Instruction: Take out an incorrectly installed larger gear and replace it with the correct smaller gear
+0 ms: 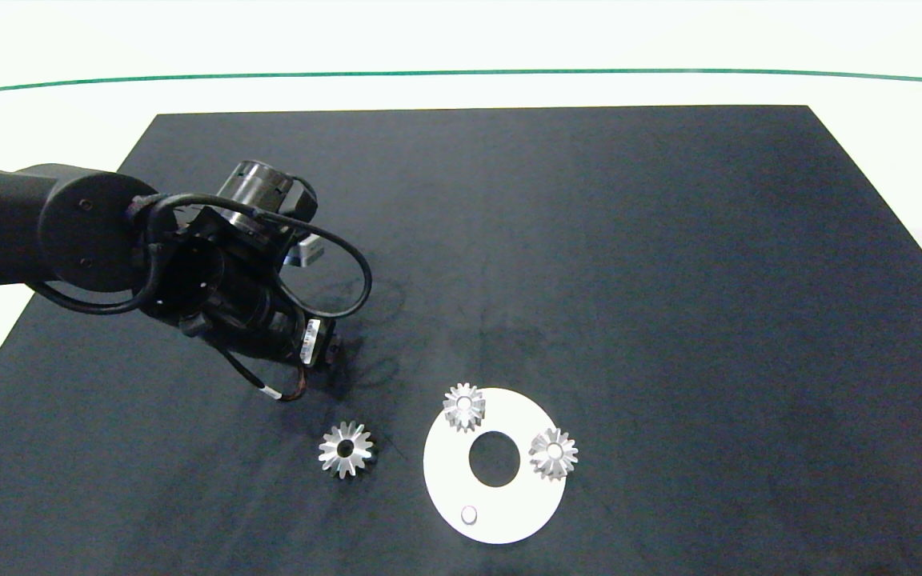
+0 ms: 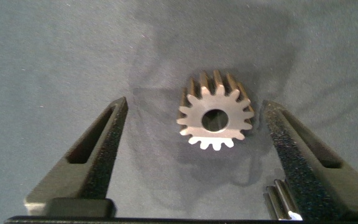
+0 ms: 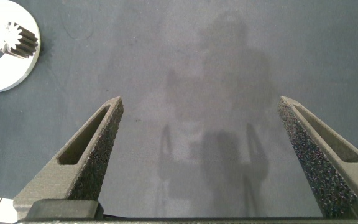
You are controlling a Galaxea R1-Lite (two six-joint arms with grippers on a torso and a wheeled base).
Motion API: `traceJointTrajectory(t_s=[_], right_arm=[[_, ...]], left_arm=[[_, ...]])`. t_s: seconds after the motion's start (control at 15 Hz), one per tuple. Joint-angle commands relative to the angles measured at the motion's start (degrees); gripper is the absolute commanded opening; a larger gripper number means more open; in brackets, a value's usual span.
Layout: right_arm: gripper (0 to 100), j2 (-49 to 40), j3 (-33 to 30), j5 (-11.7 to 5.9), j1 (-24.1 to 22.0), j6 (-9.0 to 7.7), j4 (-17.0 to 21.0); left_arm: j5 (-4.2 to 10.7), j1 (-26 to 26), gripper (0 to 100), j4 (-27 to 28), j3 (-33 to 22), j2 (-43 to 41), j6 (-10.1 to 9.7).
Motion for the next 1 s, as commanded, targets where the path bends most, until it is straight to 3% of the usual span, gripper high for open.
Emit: traceJointTrajectory(t_s=[0.07,0.87,1.0], right_arm=[[100,-0.1,0.1,0.04,0.0,0.0,0.0],[100,-0.1,0.3,0.04,0.0,0.0,-0.1],[100,-0.1,0.3,0.04,0.0,0.0,-0.1]], left_arm=[[0.11,-0.2,80,0.1,0.3,-0.2,-0.05],[0.19,-0.2,56,0.0,0.4,-0.2,0.04],[1.42,-0.2,51,0.0,1.1,-0.2,0.04]])
